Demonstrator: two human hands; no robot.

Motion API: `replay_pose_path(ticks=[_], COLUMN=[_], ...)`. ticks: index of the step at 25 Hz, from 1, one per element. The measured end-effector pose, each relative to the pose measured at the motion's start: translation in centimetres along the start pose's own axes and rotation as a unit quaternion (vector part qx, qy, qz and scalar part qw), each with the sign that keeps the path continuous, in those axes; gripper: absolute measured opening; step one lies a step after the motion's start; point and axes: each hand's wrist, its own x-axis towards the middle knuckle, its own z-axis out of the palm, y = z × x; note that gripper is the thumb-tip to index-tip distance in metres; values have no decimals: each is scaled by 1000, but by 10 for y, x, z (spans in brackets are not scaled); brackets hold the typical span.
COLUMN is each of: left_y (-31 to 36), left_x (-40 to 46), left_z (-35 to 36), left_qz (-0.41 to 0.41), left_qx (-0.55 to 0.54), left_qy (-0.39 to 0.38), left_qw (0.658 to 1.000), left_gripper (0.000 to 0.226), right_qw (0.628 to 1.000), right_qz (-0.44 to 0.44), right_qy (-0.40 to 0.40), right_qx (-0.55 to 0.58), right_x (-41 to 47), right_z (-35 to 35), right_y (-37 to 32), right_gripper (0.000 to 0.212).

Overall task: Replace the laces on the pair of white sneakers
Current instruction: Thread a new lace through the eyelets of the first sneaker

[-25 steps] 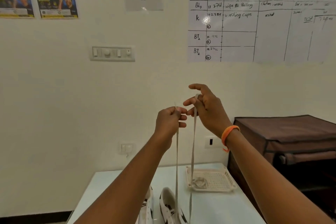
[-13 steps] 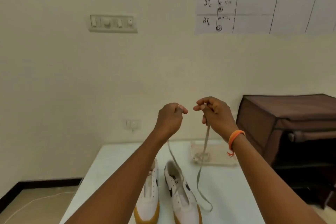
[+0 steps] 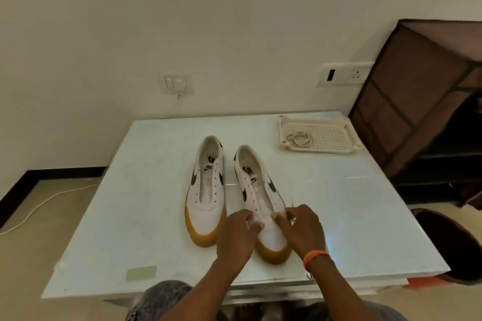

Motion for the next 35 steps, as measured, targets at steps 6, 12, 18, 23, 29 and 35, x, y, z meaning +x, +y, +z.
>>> replay_pose_path(ticks=[6, 12, 18, 23, 29, 35], left_y=[0, -7, -13, -8, 45, 151], left_x=[6, 21, 27, 17, 15, -21], left_z=[12, -3, -9, -19, -87, -187], left_qz=[-10, -121, -201, -126, -164, 109], left_qx=[-20, -141, -221, -161, -215, -366], left_qy=[58, 3, -21, -48, -94, 59], left_qw=[998, 983, 954, 978, 958, 923], left_gripper=[12, 12, 10, 15, 13, 23], right_qw=[999, 998, 998, 993, 963, 897], right_qz=[9, 11, 8, 6, -59, -208], right_qy=[34, 40, 42, 41, 67, 81], right_qx=[15, 40, 54, 110, 253, 380], right_x=[13, 15, 17, 17, 9, -22], right_z=[24, 23, 25, 23, -49, -170], right_y=[-5, -2, 2, 4, -33, -145], right_gripper=[46, 37, 35, 30, 22, 23])
